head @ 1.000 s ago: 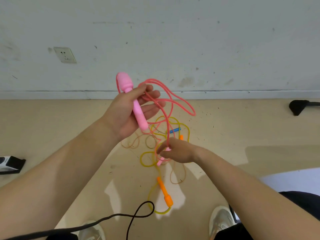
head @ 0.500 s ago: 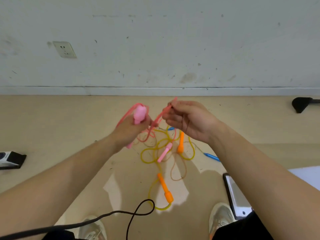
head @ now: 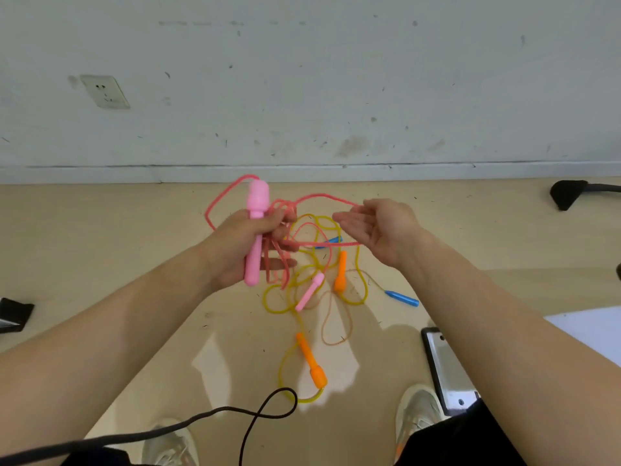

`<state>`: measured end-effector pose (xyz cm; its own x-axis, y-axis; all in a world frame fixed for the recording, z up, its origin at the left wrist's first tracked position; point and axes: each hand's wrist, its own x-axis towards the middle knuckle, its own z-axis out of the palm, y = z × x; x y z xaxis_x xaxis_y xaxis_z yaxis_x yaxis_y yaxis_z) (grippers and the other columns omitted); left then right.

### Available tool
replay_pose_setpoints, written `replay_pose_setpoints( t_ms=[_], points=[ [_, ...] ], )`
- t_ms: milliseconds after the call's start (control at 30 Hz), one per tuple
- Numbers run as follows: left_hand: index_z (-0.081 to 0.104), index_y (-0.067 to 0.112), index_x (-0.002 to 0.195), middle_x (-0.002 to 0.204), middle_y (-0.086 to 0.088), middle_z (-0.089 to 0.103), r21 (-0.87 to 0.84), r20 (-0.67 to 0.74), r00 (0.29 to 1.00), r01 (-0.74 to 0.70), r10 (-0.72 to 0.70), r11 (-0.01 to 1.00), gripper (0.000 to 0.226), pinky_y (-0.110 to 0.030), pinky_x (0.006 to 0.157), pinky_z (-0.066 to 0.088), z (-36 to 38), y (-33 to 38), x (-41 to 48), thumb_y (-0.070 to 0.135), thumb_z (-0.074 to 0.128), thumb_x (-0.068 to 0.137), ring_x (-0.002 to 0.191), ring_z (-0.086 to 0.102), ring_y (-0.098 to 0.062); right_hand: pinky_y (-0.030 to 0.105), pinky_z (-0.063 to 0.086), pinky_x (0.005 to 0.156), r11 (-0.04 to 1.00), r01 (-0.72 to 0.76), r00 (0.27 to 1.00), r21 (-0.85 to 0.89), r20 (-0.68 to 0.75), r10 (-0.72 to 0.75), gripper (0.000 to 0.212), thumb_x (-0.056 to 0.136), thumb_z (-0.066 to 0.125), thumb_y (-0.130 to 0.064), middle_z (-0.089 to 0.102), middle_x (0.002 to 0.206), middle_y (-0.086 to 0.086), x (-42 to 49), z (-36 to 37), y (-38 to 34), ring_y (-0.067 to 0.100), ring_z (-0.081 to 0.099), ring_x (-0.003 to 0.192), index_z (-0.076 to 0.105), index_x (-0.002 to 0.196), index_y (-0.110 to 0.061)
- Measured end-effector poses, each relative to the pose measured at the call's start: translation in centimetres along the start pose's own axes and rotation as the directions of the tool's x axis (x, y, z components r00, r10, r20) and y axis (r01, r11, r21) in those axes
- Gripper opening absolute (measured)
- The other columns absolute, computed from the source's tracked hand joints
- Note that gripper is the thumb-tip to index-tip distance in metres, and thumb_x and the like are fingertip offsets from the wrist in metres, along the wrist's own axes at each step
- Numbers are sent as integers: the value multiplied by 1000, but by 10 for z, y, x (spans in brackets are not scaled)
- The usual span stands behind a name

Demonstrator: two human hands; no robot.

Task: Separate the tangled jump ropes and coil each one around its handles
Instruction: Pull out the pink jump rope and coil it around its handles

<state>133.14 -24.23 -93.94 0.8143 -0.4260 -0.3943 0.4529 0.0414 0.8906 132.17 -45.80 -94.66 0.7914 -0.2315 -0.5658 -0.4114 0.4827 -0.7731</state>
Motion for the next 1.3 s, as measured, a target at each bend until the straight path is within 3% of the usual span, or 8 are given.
replay_pose_setpoints(
  t_ms=[167, 367, 500, 633, 767, 1000, 1167, 1300],
  points=[
    [62, 17, 91, 64, 8, 55, -195, -100, 995, -21, 2, 981, 21, -38, 63, 61, 1, 31, 0, 27, 48, 103, 71, 69, -18, 24, 43, 45, 915, 126, 974, -383, -127, -187, 23, 91, 37, -9, 57, 64, 10, 2, -3, 20, 18, 47, 45, 59, 84, -6],
    [60, 11, 93, 64, 5, 56, -385, -55, 998, -41, 21, 922, 24, -36, 66, 62, 17, 47, -10, 24, 45, 105, 68, 69, -20, 26, 36, 108, 324, 492, 861, -808, 506, -46, 70, 75, 64, -6, 42, 144, 7, 14, 6, 87, 22, 40, 134, 54, 135, -41],
    [60, 9, 92, 63, 4, 57, -429, -98, 994, -78, 40, 900, 25, -33, 61, 61, 17, 52, -12, 23, 45, 105, 62, 68, -18, 43, 36, 112, 225, 484, 845, -846, 518, 132, 22, 88, 61, -29, 54, 133, 1, 15, 9, 119, 20, 47, 129, 65, 109, -35],
    [60, 14, 88, 70, 4, 63, -337, -307, 947, -202, 95, 920, 24, -36, 62, 61, -10, 51, -3, 23, 46, 105, 73, 70, -18, 24, 53, 68, 335, 344, 877, -877, 427, 219, 15, 100, 52, -21, 74, 96, 5, 8, 1, 110, 17, 71, 83, 65, 97, -15],
    [63, 17, 88, 77, 6, 75, 135, -523, 806, -242, 277, 961, 15, -33, 74, 54, -42, 31, 10, 20, 56, 101, 83, 67, -13, 25, 54, 58, 516, 211, 890, -830, 381, 249, 21, 99, 54, -19, 76, 82, 5, -2, 2, 86, 15, 71, 68, 68, 100, -3],
    [64, 6, 88, 81, 3, 75, 542, -277, 915, -105, 295, 834, 18, -18, 60, 50, -25, -16, 8, 14, 55, 101, 64, 67, 0, 24, 57, 55, 962, 13, 890, -273, 442, 113, 19, 102, 53, -16, 70, 75, 8, -26, 31, 28, 14, 68, 59, 65, 94, -4],
    [69, 11, 90, 88, -2, 77, 250, -76, 997, -1, 21, 968, 14, -39, 97, 51, -2, -32, -5, 13, 57, 98, 85, 71, -16, 25, 60, 61, 992, -43, 937, 118, 350, -1, 24, 104, 47, -10, 73, 74, 11, -24, 36, 7, 15, 71, 61, 60, 85, -1],
    [65, 12, 84, 88, -7, 74, 166, 1, 999, -35, 36, 986, 14, -36, 86, 49, 7, -22, -9, 22, 61, 92, 81, 68, -18, 26, 61, 63, 969, 3, 981, 248, 188, -51, 25, 105, 46, -10, 73, 71, 13, -12, 22, -2, 15, 72, 61, 59, 90, 5]
  ],
)
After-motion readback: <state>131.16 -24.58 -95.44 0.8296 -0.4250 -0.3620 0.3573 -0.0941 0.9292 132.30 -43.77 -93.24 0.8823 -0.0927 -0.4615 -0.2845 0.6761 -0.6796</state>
